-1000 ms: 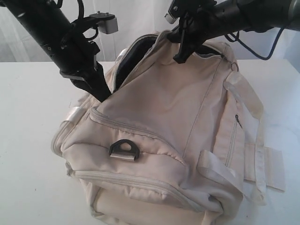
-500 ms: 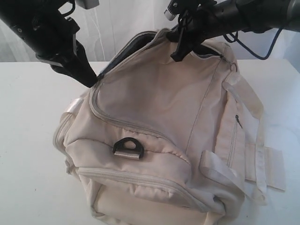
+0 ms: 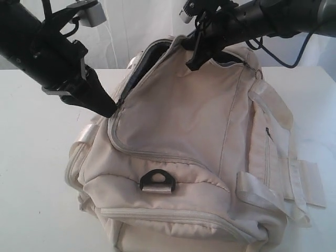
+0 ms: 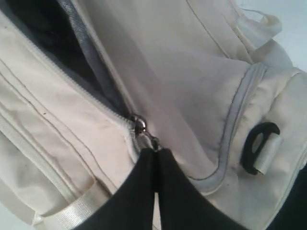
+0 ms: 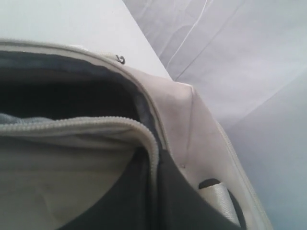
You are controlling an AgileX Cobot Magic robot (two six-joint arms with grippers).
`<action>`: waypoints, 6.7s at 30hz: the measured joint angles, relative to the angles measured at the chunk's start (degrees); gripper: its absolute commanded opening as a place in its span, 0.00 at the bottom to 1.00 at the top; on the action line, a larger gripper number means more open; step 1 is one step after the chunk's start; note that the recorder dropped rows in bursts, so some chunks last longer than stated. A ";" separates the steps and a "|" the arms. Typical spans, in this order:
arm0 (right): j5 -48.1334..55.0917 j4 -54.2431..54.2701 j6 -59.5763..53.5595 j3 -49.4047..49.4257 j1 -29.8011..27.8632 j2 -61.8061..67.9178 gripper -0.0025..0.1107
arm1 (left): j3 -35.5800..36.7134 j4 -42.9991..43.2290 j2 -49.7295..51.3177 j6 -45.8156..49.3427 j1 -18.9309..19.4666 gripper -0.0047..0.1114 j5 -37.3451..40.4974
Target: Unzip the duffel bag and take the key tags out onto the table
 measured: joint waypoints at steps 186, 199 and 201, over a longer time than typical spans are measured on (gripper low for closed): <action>8.51 -19.11 32.18 0.00 7.49 -7.61 0.60 | -17.04 43.05 18.52 -51.16 2.69 0.31 -14.18; 9.13 -19.11 32.18 0.00 7.49 -7.61 0.60 | -17.04 49.42 15.95 -51.16 2.69 0.04 -11.32; 9.13 -19.11 32.18 0.00 7.49 -7.61 0.60 | -17.04 49.29 14.56 -51.16 2.69 0.04 -11.20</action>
